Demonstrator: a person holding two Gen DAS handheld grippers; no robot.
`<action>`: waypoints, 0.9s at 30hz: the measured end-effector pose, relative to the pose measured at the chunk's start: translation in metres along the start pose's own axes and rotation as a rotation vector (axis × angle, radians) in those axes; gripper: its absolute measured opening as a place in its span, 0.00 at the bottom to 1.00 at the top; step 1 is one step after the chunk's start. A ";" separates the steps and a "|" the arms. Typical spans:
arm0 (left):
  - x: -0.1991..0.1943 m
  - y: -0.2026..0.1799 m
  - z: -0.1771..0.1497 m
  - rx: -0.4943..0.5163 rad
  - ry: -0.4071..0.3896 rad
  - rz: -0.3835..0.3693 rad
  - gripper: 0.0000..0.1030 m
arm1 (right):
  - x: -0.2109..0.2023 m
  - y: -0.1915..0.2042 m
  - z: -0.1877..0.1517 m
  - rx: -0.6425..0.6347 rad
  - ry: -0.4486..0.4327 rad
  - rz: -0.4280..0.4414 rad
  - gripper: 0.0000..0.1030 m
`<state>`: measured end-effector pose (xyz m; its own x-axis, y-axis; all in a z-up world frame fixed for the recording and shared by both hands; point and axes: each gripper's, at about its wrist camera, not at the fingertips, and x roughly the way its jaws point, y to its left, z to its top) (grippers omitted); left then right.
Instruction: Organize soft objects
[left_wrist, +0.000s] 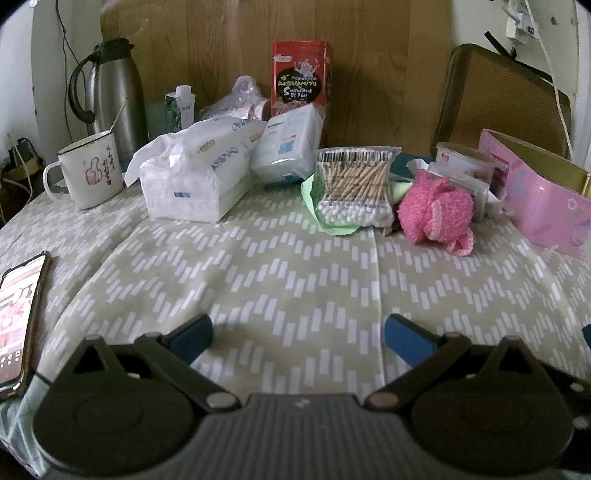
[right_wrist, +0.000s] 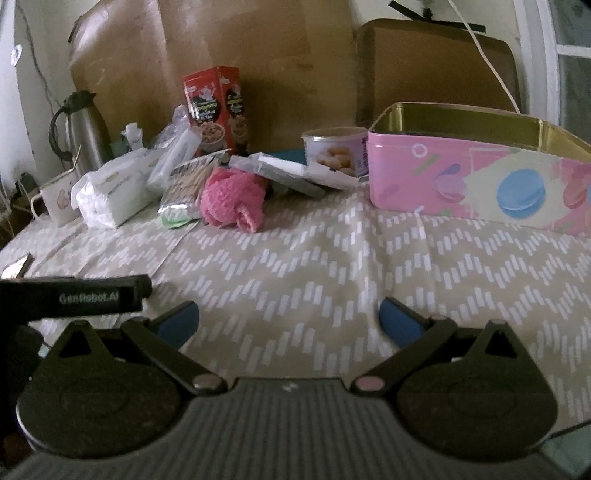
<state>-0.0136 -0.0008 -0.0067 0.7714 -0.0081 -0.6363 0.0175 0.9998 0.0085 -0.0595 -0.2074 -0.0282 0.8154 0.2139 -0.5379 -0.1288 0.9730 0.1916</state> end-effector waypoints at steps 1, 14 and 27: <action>-0.001 0.000 -0.002 -0.001 -0.004 0.000 1.00 | 0.001 0.002 0.000 -0.013 0.001 -0.006 1.00; 0.004 0.009 0.032 -0.028 0.013 -0.082 1.00 | 0.004 -0.006 0.017 0.008 -0.004 0.021 1.00; 0.032 0.002 0.023 0.018 0.006 -0.083 1.00 | 0.011 0.001 0.010 0.010 0.018 0.050 1.00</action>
<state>0.0256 0.0009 -0.0090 0.7630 -0.0907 -0.6401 0.0928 0.9952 -0.0303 -0.0445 -0.2050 -0.0256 0.7980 0.2636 -0.5419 -0.1632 0.9602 0.2267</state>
